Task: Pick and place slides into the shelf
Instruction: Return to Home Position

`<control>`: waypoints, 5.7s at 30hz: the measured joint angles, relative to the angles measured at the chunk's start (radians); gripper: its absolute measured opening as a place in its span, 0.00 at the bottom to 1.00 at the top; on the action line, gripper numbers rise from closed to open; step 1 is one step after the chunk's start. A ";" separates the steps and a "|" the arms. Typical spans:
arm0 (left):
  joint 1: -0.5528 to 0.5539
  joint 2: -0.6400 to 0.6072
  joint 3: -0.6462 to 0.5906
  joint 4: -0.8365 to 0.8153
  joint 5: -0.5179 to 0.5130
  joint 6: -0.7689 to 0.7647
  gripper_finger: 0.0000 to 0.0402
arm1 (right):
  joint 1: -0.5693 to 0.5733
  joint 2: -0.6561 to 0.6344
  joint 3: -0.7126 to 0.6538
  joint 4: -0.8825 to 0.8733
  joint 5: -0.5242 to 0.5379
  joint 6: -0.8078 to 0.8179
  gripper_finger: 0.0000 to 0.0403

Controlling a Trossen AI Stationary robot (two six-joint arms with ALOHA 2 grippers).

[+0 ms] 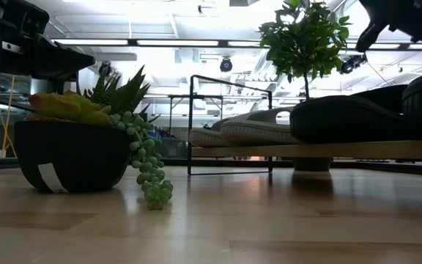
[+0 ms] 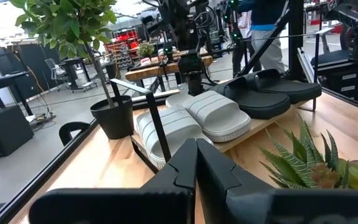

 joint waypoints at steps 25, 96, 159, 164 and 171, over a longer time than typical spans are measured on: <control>0.000 0.000 0.000 0.000 0.000 -0.001 0.00 | 0.000 -0.090 -0.055 -0.302 -0.020 -0.077 0.00; 0.000 -0.001 0.000 0.000 0.000 -0.001 0.00 | -0.001 -0.227 -0.054 -0.742 0.142 -0.281 0.00; 0.000 0.000 0.000 0.000 0.000 -0.001 0.00 | -0.001 -0.227 -0.054 -0.743 0.142 -0.280 0.00; 0.000 0.000 0.000 0.000 0.000 -0.001 0.00 | 0.000 -0.227 -0.054 -0.743 0.142 -0.281 0.00; 0.000 0.000 0.000 0.000 0.000 -0.001 0.00 | -0.001 -0.227 -0.054 -0.743 0.142 -0.281 0.00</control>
